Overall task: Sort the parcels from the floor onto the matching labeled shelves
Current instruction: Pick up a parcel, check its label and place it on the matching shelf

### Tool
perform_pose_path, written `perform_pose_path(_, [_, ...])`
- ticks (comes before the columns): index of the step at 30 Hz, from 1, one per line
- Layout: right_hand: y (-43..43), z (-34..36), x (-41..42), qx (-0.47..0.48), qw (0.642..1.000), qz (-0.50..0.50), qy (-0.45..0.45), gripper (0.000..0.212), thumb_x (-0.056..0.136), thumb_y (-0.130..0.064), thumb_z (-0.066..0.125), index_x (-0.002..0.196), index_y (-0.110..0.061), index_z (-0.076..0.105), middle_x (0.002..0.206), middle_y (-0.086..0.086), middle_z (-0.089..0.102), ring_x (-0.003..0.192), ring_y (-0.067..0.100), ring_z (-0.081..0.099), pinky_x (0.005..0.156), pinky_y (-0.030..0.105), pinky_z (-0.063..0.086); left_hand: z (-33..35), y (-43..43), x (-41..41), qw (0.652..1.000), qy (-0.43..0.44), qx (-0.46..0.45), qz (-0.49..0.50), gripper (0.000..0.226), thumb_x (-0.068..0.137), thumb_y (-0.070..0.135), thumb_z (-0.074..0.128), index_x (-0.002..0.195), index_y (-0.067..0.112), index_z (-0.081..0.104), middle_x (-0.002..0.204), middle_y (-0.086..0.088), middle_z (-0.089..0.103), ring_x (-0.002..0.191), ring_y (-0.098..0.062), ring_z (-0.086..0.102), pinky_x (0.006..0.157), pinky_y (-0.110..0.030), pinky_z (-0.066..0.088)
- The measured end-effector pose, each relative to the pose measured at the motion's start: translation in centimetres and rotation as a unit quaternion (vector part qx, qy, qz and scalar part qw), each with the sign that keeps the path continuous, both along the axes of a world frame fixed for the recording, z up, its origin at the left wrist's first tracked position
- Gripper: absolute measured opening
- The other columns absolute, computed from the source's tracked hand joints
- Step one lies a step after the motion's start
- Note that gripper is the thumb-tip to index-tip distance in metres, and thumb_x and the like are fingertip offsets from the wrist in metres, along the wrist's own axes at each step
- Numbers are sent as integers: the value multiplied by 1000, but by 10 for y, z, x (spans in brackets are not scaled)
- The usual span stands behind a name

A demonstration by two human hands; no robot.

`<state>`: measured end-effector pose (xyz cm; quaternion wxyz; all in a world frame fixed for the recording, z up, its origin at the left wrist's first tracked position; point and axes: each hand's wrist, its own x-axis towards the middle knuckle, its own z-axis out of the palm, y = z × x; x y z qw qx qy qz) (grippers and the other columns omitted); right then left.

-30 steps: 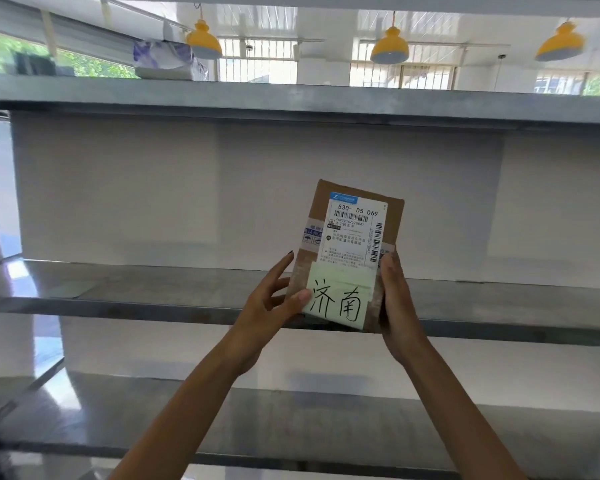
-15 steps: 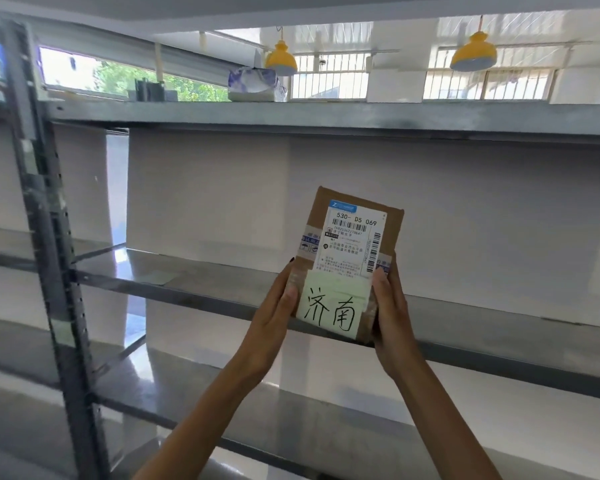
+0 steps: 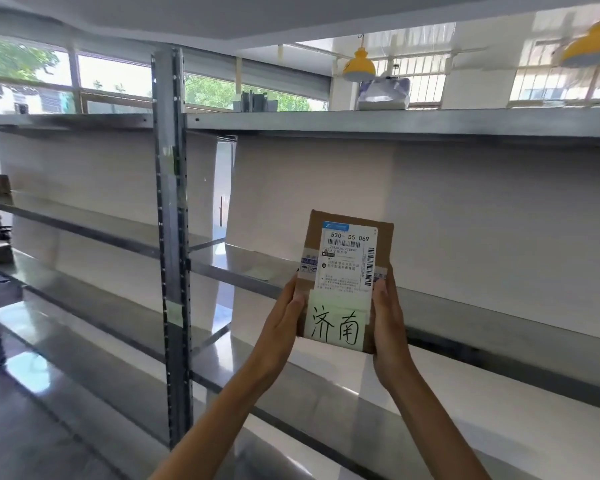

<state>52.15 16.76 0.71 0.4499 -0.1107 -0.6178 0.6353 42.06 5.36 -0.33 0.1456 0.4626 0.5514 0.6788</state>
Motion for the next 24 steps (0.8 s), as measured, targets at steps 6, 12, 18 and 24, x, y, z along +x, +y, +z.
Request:
perform_pose_path(6, [-40, -11, -66, 5, 1000, 9, 9, 58, 82, -60, 39, 137, -43, 34, 135, -5, 56, 103, 12, 67, 68, 35, 60, -5, -45, -61, 1000, -12, -24, 4, 41, 99, 34, 28, 138, 25, 35, 119, 5, 61, 95, 4, 66, 67, -13, 54])
perform_pose_path(12, [-72, -21, -118, 6, 1000, -12, 9, 40, 79, -62, 45, 118, -54, 42, 131, -5, 57, 98, 8, 68, 64, 27, 58, -9, -75, -118, 999, -22, -40, 4, 32, 100, 28, 29, 130, 22, 39, 114, 4, 62, 93, 2, 67, 66, -14, 54])
perform_pose_path(18, [-88, -23, -152, 7, 1000, -15, 15, 38, 80, -58, 45, 118, -51, 43, 128, -8, 58, 100, 9, 67, 65, 26, 58, -14, -90, -156, 998, -40, -48, 3, 27, 100, 26, 32, 125, 27, 41, 108, 5, 63, 86, 2, 68, 63, -15, 54])
perform_pose_path(24, [-93, -19, -184, 14, 1000, -12, 19, 25, 89, -45, 46, 113, -48, 43, 118, -22, 59, 96, 0, 67, 63, 21, 57, -11, -91, -190, 997, -59, -43, 15, 14, 98, 20, 36, 102, 31, 43, 97, 4, 60, 72, 5, 68, 53, -11, 52])
